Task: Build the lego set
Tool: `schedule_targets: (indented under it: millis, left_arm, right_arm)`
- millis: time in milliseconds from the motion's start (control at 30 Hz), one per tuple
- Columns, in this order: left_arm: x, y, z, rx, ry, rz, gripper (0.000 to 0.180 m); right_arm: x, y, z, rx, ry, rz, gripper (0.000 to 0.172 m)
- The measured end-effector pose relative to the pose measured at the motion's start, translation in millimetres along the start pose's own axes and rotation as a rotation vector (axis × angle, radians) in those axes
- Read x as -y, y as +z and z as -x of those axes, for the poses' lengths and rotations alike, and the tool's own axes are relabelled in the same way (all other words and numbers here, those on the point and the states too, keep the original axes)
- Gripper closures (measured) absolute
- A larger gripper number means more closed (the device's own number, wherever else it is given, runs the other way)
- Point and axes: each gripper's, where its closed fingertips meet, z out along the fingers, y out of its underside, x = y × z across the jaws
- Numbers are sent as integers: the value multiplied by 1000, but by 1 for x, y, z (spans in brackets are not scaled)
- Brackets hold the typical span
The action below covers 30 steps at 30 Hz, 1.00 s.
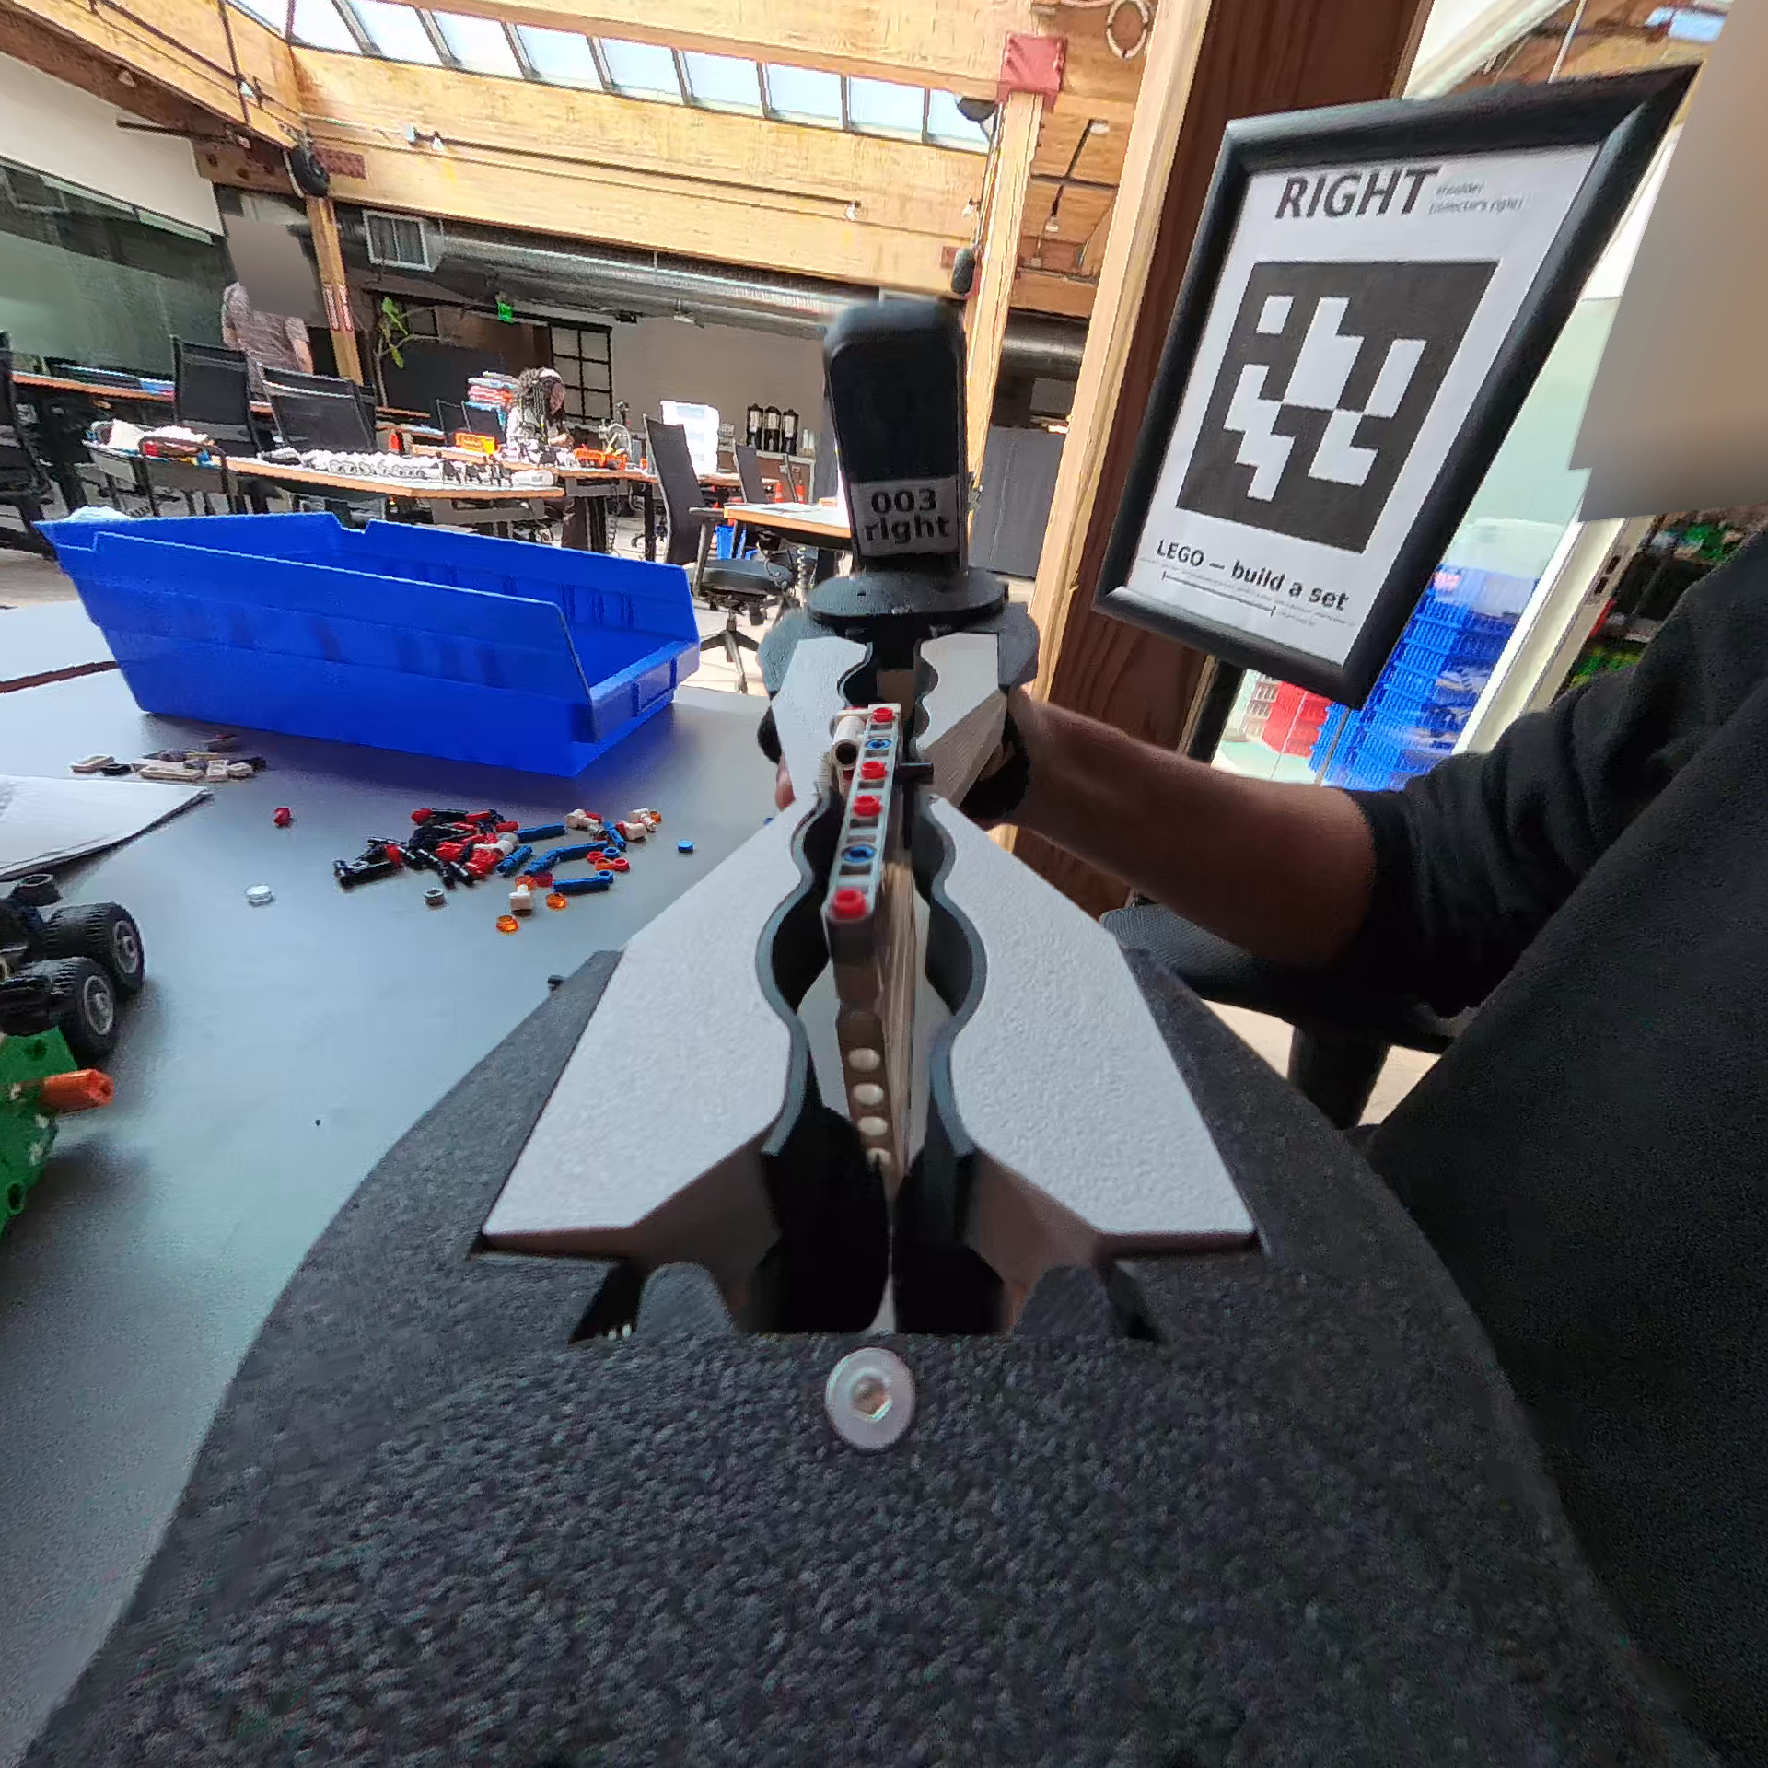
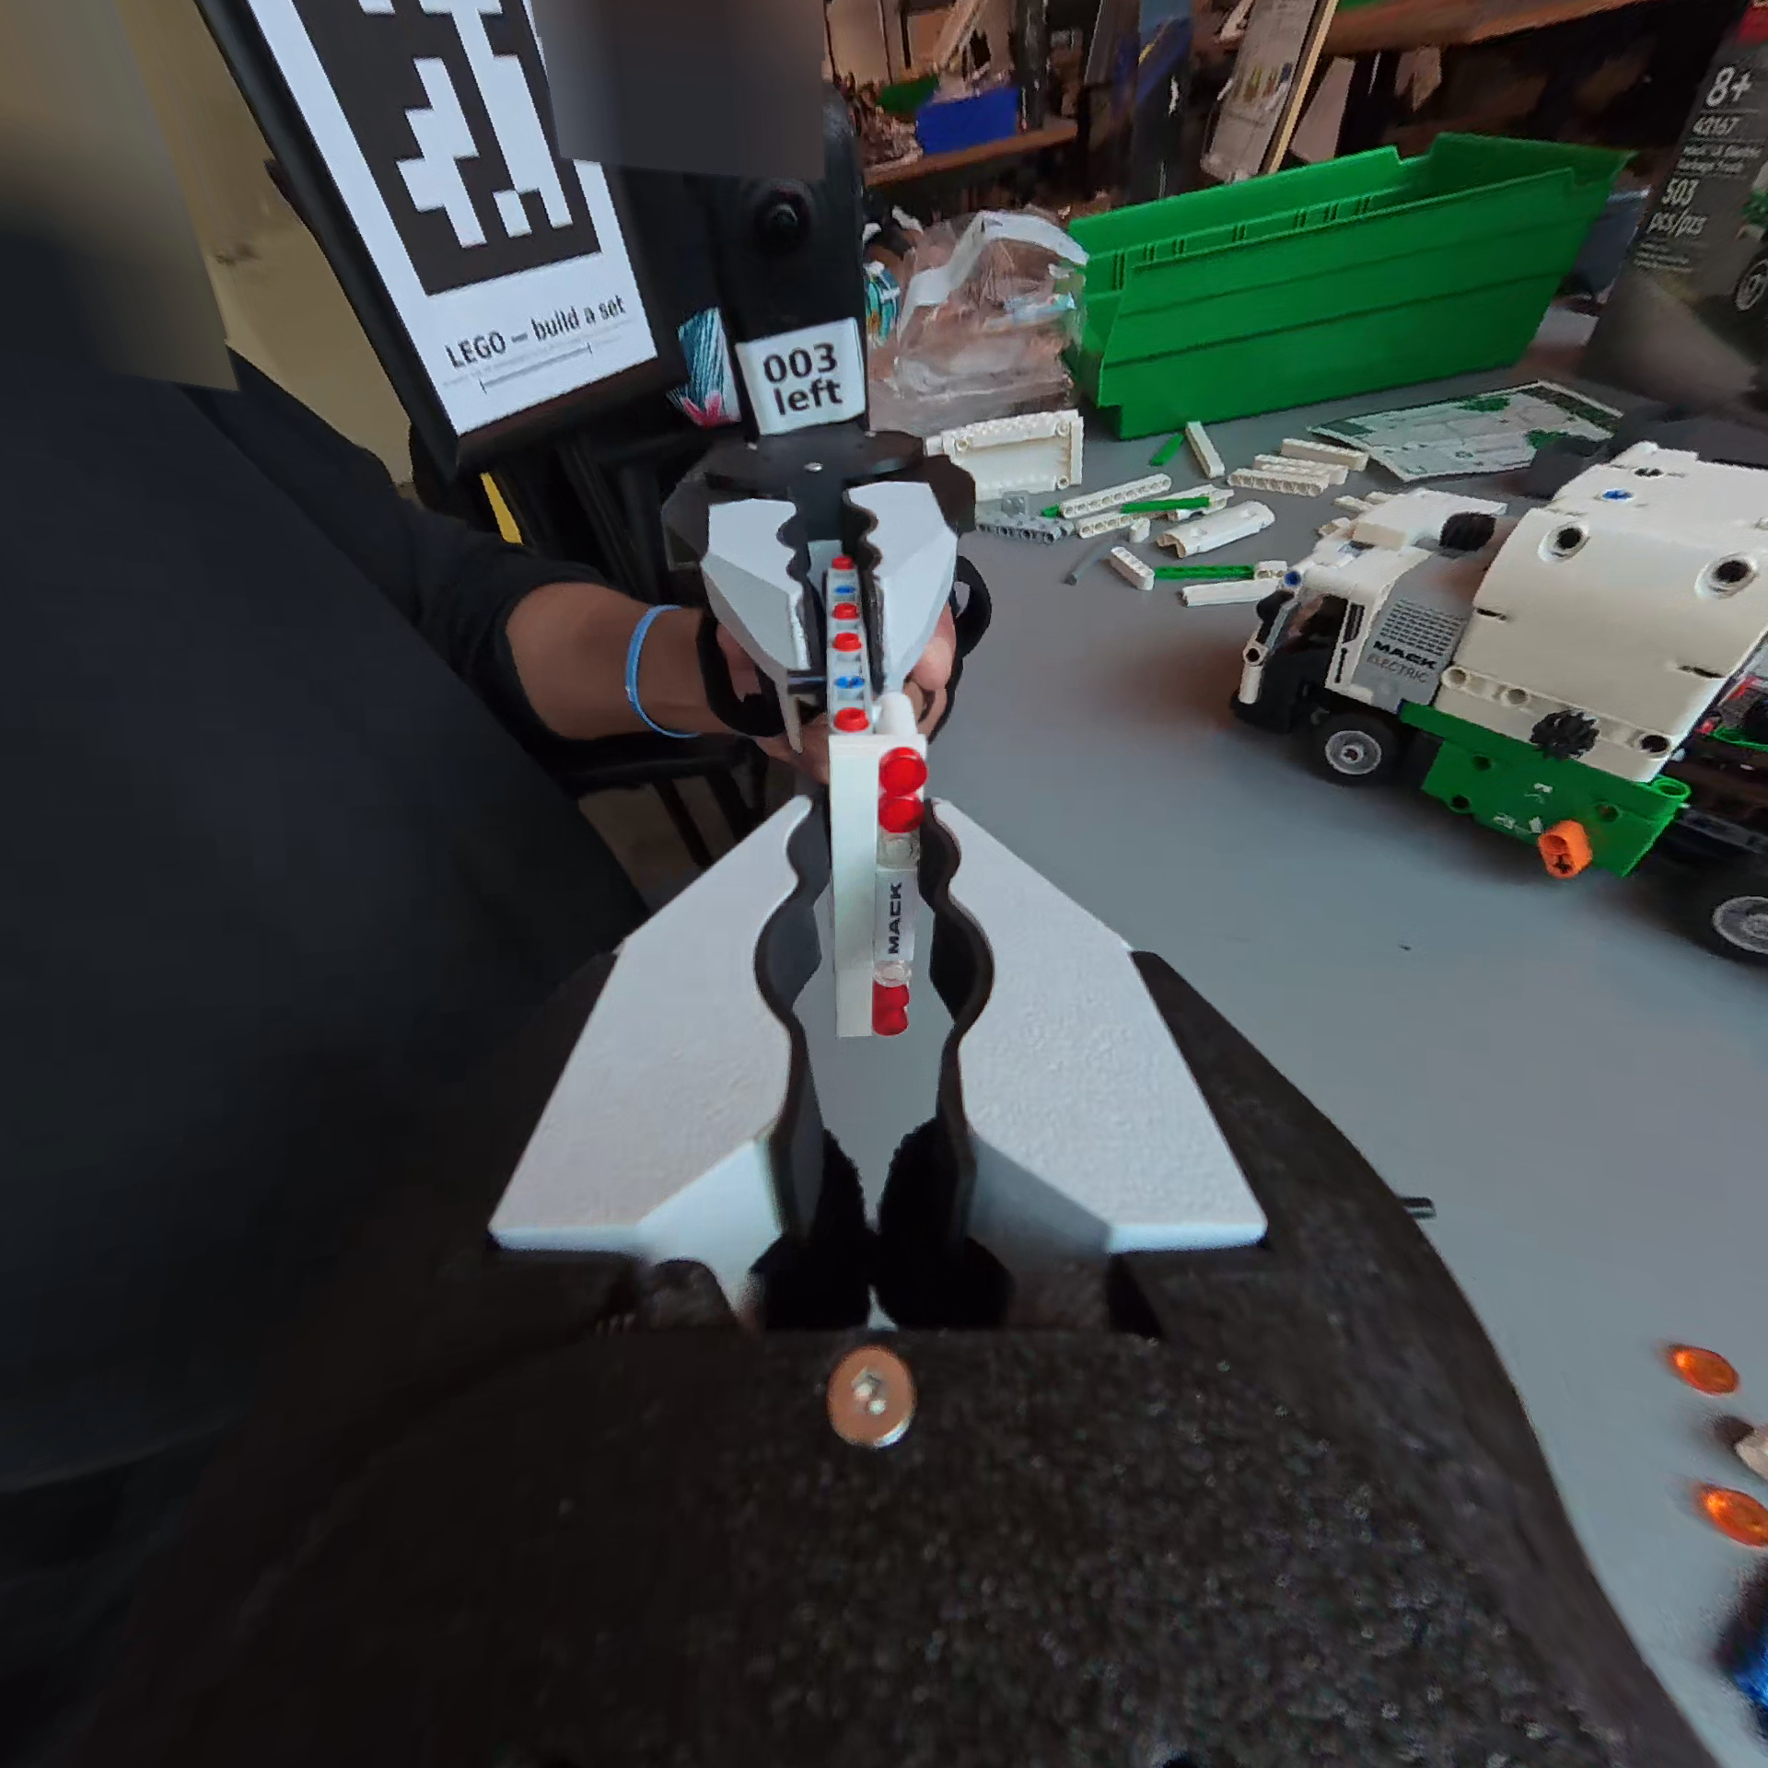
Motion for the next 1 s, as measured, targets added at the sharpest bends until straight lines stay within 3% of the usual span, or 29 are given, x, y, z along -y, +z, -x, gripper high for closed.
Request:
schedule_targets:
  millis: [267,433,1000]
  left_arm:
    - [11,-14,3,-45,-111,-74,162]
    - [8,-10,2,-36,-83,-60,174]
    - [11,-14,5,-40,-102,-88,174]
  right_arm:
    - [13,-18,-1,20,38,-145,156]
    - [9,-13,-2,6,27,-118,156]
    - [17,-10,-3,30,68,-205,156]
